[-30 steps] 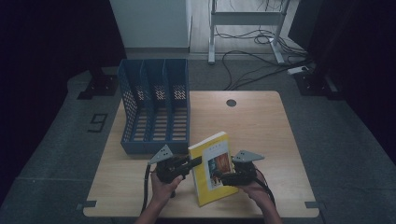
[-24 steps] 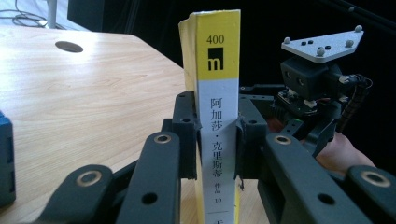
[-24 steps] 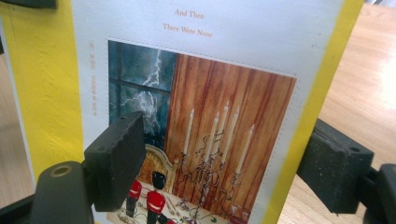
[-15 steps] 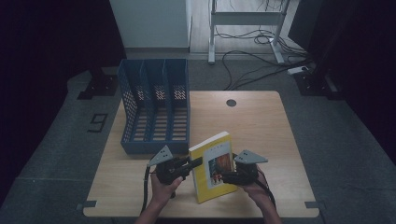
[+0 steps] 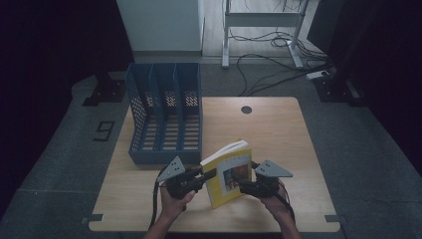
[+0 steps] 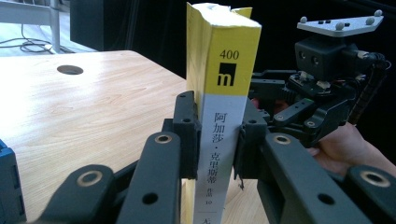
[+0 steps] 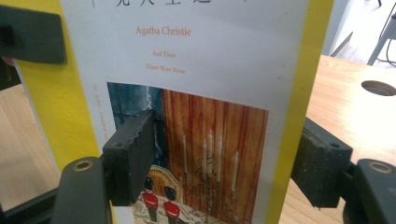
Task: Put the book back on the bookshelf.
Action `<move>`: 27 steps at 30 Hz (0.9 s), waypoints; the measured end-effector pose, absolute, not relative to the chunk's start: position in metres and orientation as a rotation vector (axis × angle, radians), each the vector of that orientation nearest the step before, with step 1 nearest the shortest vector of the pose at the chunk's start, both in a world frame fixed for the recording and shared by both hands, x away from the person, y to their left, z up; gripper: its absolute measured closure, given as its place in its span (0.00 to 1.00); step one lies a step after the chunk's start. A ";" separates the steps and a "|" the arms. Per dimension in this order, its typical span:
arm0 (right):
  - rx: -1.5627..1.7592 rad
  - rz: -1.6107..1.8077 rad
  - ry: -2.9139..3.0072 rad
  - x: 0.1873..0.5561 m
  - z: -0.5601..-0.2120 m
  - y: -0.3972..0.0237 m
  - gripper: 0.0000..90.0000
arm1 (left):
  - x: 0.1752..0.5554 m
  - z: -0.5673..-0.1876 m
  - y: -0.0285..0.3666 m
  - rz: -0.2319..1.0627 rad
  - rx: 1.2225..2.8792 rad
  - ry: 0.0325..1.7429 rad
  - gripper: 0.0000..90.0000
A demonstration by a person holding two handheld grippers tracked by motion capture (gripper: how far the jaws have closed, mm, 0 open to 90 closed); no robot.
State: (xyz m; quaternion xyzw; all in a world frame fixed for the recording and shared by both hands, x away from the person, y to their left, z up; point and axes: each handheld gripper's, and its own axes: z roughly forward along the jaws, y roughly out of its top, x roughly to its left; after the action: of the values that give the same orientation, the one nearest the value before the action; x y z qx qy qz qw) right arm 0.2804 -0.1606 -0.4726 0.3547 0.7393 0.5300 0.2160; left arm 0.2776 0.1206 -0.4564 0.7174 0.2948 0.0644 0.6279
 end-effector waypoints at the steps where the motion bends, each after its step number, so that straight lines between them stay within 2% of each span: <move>1: 0.982 1.470 2.048 0.281 -0.473 -0.161 0.32 | 0.278 -0.456 0.121 0.147 1.645 0.675 0.83; 10: 0.987 1.469 2.038 0.281 -0.475 -0.160 0.34 | 0.280 -0.458 0.119 0.108 1.643 0.678 0.79; 27: 0.948 1.457 2.054 0.280 -0.476 -0.156 0.34 | 0.279 -0.460 0.112 0.139 1.656 0.701 0.78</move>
State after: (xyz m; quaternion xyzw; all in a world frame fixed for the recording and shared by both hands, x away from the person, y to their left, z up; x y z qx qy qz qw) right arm 0.2798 -0.1564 -0.4758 0.3433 0.7441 0.5278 0.2234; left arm 0.2789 0.1120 -0.4601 0.7202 0.3048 0.0605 0.6203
